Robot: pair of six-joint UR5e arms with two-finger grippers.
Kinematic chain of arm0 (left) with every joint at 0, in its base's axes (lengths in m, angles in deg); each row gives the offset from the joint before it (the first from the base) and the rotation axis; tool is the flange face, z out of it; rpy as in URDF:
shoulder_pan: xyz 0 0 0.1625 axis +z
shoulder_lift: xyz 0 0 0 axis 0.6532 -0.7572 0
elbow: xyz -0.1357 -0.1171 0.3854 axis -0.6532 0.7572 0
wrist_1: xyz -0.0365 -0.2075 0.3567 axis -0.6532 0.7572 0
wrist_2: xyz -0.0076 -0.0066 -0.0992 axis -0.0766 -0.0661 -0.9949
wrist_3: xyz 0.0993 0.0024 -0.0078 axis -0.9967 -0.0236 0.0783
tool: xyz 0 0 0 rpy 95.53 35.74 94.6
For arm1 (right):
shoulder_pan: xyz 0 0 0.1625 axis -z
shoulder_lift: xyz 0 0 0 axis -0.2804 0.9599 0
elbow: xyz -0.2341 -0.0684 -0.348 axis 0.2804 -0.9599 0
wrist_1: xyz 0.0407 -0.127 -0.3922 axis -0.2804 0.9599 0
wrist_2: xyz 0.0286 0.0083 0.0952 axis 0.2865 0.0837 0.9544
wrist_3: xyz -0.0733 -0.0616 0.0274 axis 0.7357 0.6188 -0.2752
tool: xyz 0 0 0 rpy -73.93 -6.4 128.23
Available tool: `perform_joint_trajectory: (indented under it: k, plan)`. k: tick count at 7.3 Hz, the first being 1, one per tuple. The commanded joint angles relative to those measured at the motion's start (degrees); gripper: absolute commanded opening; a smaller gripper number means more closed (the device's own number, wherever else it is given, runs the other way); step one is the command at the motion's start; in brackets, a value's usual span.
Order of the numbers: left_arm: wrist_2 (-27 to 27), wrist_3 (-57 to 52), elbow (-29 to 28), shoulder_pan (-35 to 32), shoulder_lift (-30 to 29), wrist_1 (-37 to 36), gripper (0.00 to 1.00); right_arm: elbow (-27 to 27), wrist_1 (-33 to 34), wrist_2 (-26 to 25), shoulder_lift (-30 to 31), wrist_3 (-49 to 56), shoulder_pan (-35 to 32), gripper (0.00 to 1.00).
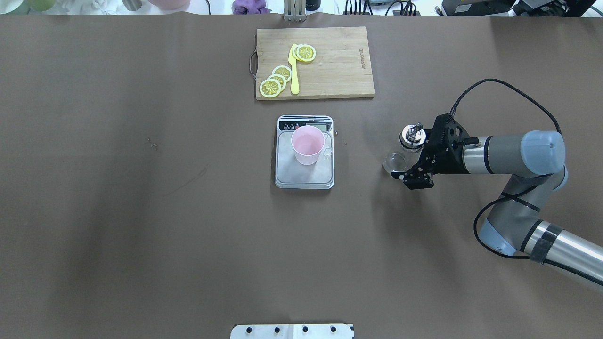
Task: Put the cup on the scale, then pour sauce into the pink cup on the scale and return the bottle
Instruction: 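Approach the glass sauce bottle with the right gripper and grasp its neck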
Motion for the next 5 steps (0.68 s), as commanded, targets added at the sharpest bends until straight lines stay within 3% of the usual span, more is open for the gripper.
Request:
perform_joint_trajectory:
  k: [1,3,4,5]
  plan:
    - [0.0,0.0,0.1,0.0,0.0,0.0,0.98,0.0,0.0,0.0,-0.1,-0.1,0.1,0.77]
    - [0.0,0.0,0.0,0.0,0.0,0.0,0.98,0.3,0.0,0.1,-0.2,-1.2,-0.3,0.16]
    - [0.0,0.0,0.0,0.0,0.0,0.0,0.98,0.8,0.1,1.0,-0.2,-3.5,-1.2,0.00]
    - [-0.1,0.0,-0.1,0.0,0.1,0.0,0.98,0.8,0.5,2.6,-0.1,-3.4,-2.4,0.00]
